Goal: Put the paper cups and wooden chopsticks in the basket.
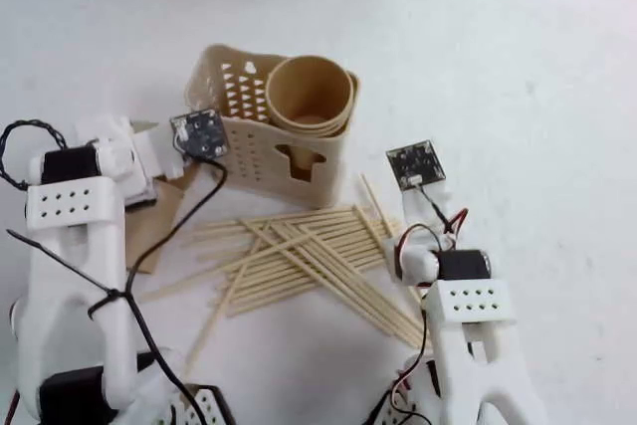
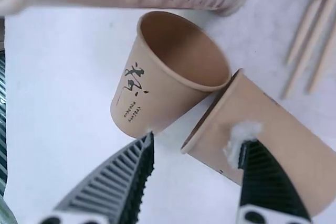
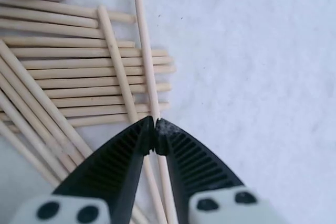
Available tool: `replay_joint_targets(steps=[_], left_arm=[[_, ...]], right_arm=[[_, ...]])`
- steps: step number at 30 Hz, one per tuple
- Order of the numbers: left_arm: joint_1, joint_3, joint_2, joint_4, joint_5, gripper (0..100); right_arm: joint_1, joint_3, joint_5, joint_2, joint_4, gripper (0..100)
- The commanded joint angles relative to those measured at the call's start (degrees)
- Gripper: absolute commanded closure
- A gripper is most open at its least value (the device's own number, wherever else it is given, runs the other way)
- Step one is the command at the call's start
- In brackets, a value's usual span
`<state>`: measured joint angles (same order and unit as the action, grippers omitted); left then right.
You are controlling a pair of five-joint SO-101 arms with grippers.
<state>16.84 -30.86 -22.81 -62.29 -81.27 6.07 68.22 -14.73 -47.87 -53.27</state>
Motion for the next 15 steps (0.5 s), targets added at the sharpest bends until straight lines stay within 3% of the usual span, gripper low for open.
replay_joint_targets(steps=[1, 9, 15], left_arm=[[0.0, 0.3, -0.3, -0.7, -12.5, 73], [-0.4, 0.4, -0.3, -3.8, -12.1, 73], [1.0, -0.1, 0.1, 2.3, -8.2, 73]], right_arm=[[0.2, -0.2, -0.6, -1.1, 0.9, 98.1], [0.2, -0.2, -0.6, -1.1, 0.9, 98.1], [0.2, -0.2, -0.6, -1.1, 0.9, 98.1]])
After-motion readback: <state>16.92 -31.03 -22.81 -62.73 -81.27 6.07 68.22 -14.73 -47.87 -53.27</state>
